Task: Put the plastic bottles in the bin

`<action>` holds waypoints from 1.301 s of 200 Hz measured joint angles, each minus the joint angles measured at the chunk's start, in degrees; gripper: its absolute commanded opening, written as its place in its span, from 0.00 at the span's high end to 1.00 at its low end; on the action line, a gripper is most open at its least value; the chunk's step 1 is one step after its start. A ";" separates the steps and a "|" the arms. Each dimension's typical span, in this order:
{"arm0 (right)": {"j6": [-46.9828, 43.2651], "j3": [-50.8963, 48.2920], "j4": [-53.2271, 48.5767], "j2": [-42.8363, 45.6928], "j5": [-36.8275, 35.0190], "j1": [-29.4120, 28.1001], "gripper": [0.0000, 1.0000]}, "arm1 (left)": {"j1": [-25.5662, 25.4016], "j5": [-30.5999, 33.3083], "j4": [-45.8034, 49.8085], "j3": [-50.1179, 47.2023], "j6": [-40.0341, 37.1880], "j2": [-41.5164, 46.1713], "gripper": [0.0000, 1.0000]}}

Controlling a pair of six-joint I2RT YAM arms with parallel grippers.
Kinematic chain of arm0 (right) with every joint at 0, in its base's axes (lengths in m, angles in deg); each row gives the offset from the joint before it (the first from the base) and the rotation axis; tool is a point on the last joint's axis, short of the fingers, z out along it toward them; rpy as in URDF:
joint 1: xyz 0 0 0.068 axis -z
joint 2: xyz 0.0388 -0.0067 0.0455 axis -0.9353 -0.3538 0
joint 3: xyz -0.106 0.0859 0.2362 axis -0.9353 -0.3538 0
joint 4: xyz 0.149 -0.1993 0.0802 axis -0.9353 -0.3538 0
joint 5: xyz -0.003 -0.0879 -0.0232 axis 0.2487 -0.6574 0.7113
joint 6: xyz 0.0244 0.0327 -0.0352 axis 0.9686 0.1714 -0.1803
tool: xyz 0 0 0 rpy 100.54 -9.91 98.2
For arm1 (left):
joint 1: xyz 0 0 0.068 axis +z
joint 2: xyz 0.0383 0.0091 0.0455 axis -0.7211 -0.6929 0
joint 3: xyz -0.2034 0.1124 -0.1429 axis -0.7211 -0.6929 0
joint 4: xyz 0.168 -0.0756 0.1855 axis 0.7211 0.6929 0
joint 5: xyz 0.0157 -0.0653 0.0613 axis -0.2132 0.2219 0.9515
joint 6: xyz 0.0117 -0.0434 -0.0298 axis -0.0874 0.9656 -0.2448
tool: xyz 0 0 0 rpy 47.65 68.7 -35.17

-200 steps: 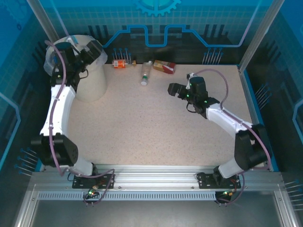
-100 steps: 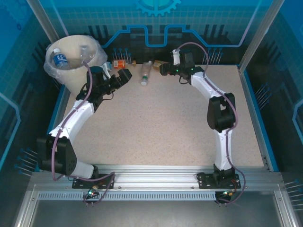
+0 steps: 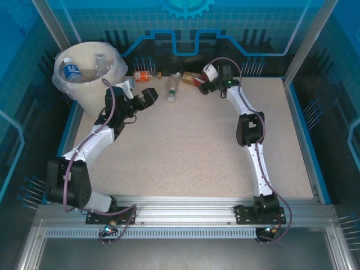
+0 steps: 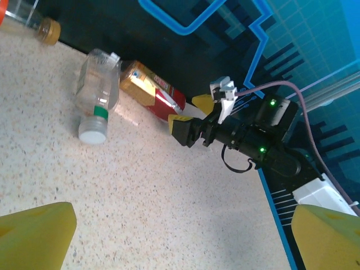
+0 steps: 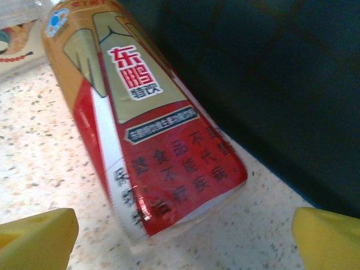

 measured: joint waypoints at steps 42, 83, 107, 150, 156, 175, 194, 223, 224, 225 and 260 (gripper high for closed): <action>-4.28 7.21 5.16 -7.23 3.89 0.81 0.03 | 0.00 0.48 -2.91 -0.44 -3.41 -0.28 0.01; -7.45 7.21 7.56 -8.72 8.13 0.61 0.14 | 0.00 0.46 -3.87 -0.44 -4.59 -2.73 0.01; -7.85 7.21 9.07 -8.72 9.68 0.37 0.24 | 0.00 0.46 -3.85 -0.44 -4.98 -4.07 0.01; -7.08 -3.72 13.68 -2.97 10.78 -0.17 0.38 | 0.00 0.20 -3.82 -0.42 -4.94 -4.98 0.01; -7.02 -7.65 14.51 -0.72 10.84 -0.26 0.39 | 0.00 0.17 -3.82 -0.42 -4.92 -5.05 0.01; -6.78 -19.78 17.79 6.43 11.28 -0.79 0.42 | -0.07 -0.02 -3.61 -0.42 -4.63 -5.33 0.01; -5.77 -28.41 20.35 11.89 10.95 -1.44 0.43 | -0.17 -0.22 -2.51 -0.37 -3.96 -5.75 0.01; -2.54 -44.35 25.38 22.18 7.37 -2.64 0.44 | -0.46 -1.05 -1.40 -0.35 -1.11 -7.54 0.01; -2.40 -45.18 25.59 22.82 7.19 -2.75 0.44 | -0.48 -1.14 -1.38 -0.35 -0.94 -7.69 0.01; -2.32 -45.64 25.73 23.17 7.08 -2.80 0.44 | -0.48 -1.20 -1.40 -0.35 -0.83 -7.76 0.01; 3.34 -63.67 32.09 37.53 1.60 -5.46 0.45 | -1.05 -3.96 -3.10 -1.46 5.03 -10.14 0.01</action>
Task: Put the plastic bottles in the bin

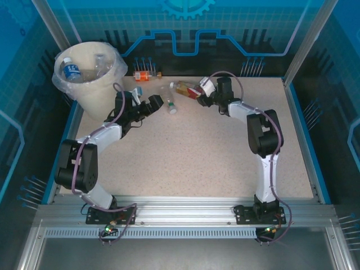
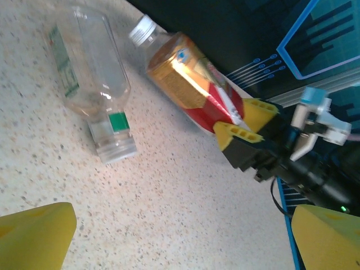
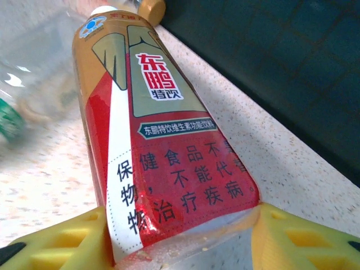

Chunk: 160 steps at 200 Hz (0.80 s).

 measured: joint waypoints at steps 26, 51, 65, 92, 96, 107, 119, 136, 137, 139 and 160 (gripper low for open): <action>6.67 -8.76 3.87 8.11 -2.14 -1.84 0.46 | -0.20 -3.50 -4.85 -1.60 4.61 -1.53 0.01; 12.81 -16.06 6.75 14.36 -4.09 -3.15 0.46 | -0.24 -6.80 -12.28 -2.60 9.97 -3.76 0.01; 15.08 -18.71 6.95 16.74 -5.42 -4.31 0.45 | -0.28 -8.35 -16.41 -2.78 12.92 -4.98 0.01; 19.12 -20.92 6.93 19.30 -6.86 -8.02 0.44 | -0.35 -9.70 -22.29 -2.78 16.63 -6.95 0.01; 19.71 -21.14 6.95 19.52 -6.99 -8.70 0.44 | -0.37 -9.70 -22.75 -2.78 16.90 -7.21 0.01; 21.44 -21.46 6.97 19.82 -7.26 -10.56 0.44 | -0.57 -9.40 -23.50 -2.78 17.57 -7.65 0.01; 22.97 -21.68 7.06 19.89 -7.23 -12.28 0.44 | -0.94 -8.76 -23.91 -2.78 17.75 -7.91 0.01; 25.31 -21.88 7.26 19.89 -6.49 -14.19 0.44 | -1.64 -7.30 -23.45 -2.73 17.64 -7.98 0.01; 25.46 -21.88 7.30 19.89 -6.45 -14.29 0.44 | -1.70 -7.19 -23.39 -2.71 17.64 -7.98 0.01; 25.62 -21.88 7.32 19.89 -6.34 -14.43 0.44 | -1.79 -7.04 -23.34 -2.71 17.62 -7.98 0.01; 27.98 -21.88 8.33 19.89 -5.49 -15.96 0.44 | -2.97 -4.42 -22.16 -2.60 17.00 -7.98 0.01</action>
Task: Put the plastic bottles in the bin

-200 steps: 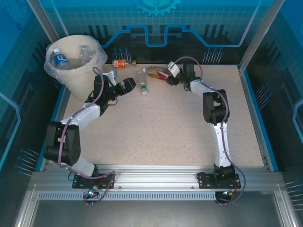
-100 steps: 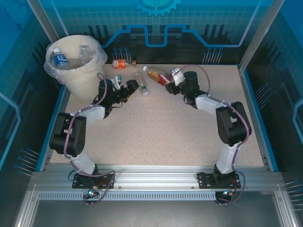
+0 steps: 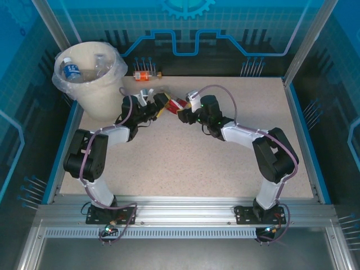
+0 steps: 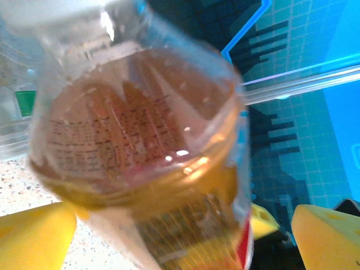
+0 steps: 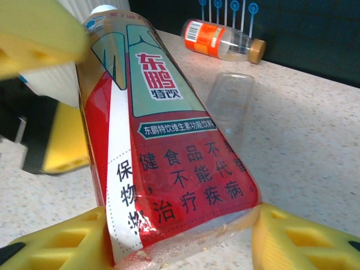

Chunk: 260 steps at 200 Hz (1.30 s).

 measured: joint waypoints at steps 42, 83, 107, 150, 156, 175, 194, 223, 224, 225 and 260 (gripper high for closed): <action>3.48 -0.17 1.38 0.00 0.48 -2.71 0.44 | -1.16 5.29 2.12 0.33 -0.87 0.04 0.26; 7.17 -2.58 4.22 0.09 -0.31 -3.41 0.39 | -1.55 6.14 2.69 0.07 -1.51 0.74 0.41; 7.63 -2.62 3.72 0.81 1.77 -3.69 0.25 | -1.53 6.95 2.78 -2.03 -2.08 3.26 0.42; 5.49 -6.64 1.53 10.47 5.97 -4.55 0.02 | -1.53 10.51 12.61 -1.25 -7.50 10.78 0.44; 5.49 -7.72 1.44 12.81 5.90 -4.74 0.00 | -1.53 11.41 14.91 -0.50 -8.85 11.98 0.44; 5.20 -9.75 0.81 19.08 3.23 -5.09 0.00 | -1.53 14.93 22.73 2.51 -13.94 16.72 0.44; 6.36 -11.30 0.31 23.39 -1.49 -5.11 0.00 | -1.46 19.15 29.00 6.91 -18.86 21.09 0.45; 8.81 -15.52 -0.57 25.83 -7.76 -5.11 0.00 | 0.02 24.37 36.52 18.95 -24.94 23.26 0.45; 8.87 -15.63 -0.63 25.86 -7.89 -5.11 0.00 | 0.09 24.39 36.68 19.26 -25.03 23.26 0.45; 8.92 -15.85 -0.68 25.86 -8.11 -5.11 0.00 | 0.24 24.55 36.89 19.89 -25.20 23.23 0.45; 9.53 -18.32 -4.42 26.18 -12.39 -5.11 0.00 | 11.87 26.71 38.14 32.33 -24.61 21.94 0.46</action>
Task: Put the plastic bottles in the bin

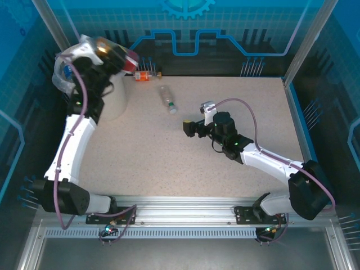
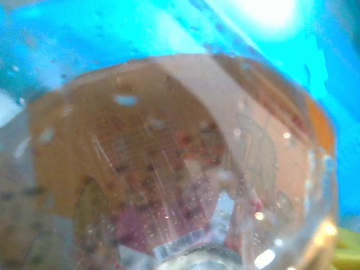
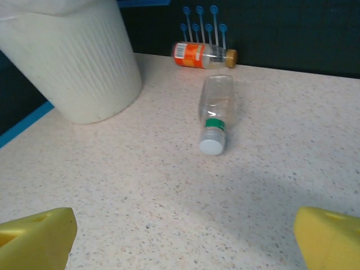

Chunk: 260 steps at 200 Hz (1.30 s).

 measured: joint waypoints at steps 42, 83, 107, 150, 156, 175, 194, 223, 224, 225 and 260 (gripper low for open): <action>0.02 -3.65 -0.74 7.76 -4.28 0.00 0.00 | 11.30 1.29 2.60 13.40 4.81 -10.45 0.45; 0.00 -6.56 -2.51 14.12 -7.91 0.02 0.00 | 14.38 2.10 7.69 16.35 11.10 -17.44 0.45; 0.24 -8.44 -3.50 16.74 -9.35 0.37 0.00 | 15.72 3.69 11.65 20.20 13.40 -21.51 0.41; 1.29 -9.40 -3.98 18.12 -9.97 1.22 0.00 | 18.71 3.28 18.58 34.95 18.12 -32.96 0.12; 1.38 -9.40 -4.02 18.12 -9.94 1.25 0.00 | 19.06 2.93 20.41 38.47 18.88 -35.30 0.03; 1.95 -9.40 -4.15 18.14 -9.92 1.25 0.00 | 19.61 2.51 25.68 47.47 20.04 -41.00 0.01; 2.32 -9.40 -4.46 18.14 -9.92 1.25 0.00 | 19.67 2.49 29.64 50.51 20.20 -42.58 0.01; 2.36 -9.35 -4.81 17.81 -9.92 1.27 0.00 | 19.65 2.49 31.58 50.21 20.17 -41.81 0.01; 2.36 -9.35 -4.83 17.79 -9.92 1.29 0.00 | 19.65 2.47 31.58 50.16 20.17 -41.77 0.01; 2.36 -9.35 -4.83 17.75 -9.90 1.29 0.00 | 19.65 2.49 31.58 50.10 20.17 -41.72 0.01; 2.91 -8.90 -5.42 15.76 -9.73 1.49 0.00 | 19.52 2.27 31.47 46.03 19.76 -37.83 0.01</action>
